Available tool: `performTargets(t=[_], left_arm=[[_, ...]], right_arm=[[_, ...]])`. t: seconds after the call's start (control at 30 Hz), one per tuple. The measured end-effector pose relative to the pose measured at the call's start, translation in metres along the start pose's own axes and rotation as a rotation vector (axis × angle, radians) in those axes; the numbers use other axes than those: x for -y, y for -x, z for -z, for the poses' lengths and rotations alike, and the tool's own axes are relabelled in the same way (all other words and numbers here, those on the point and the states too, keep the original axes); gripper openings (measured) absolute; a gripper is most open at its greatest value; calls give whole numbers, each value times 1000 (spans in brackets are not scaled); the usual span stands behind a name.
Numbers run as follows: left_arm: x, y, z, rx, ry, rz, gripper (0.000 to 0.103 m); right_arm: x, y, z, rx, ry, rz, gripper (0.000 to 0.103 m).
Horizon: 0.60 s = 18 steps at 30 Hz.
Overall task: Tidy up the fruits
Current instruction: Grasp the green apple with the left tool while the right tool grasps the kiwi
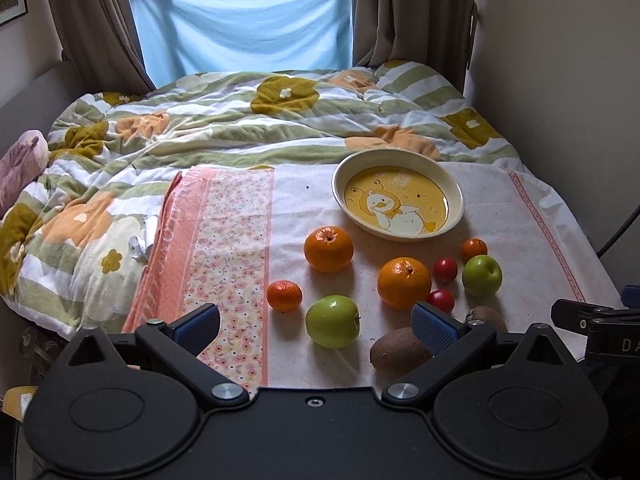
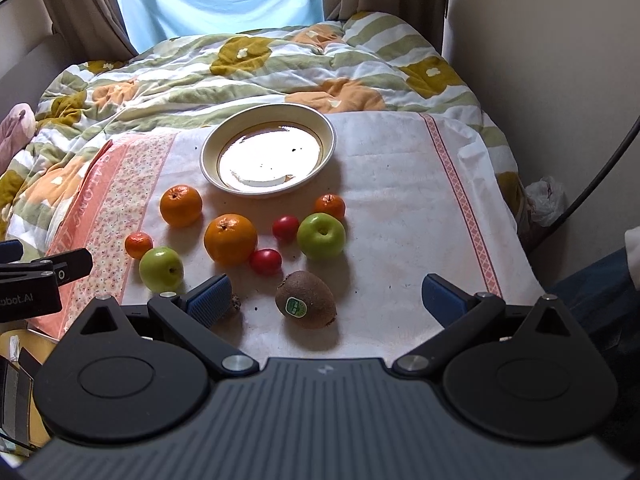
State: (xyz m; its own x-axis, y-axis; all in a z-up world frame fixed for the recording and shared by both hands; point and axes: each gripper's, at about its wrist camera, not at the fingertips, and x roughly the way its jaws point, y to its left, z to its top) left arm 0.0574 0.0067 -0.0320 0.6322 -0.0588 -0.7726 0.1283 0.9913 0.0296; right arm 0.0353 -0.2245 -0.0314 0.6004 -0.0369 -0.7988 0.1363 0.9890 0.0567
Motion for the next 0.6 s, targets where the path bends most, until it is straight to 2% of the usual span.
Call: performTargets(t=[0.33,0.47,0.6], left_arm=[[-10,-79,3,-102,28,79,94],[-10,-106,6,-141,19,94,86],[-12,-125,8,-165,18,102,82]], right_arm=[[-1,-75,14,-94,-74,-33,103],[-8,-98,16,-116,-81,-45,103],[-9,-114,19,-130,-101,-52,103]])
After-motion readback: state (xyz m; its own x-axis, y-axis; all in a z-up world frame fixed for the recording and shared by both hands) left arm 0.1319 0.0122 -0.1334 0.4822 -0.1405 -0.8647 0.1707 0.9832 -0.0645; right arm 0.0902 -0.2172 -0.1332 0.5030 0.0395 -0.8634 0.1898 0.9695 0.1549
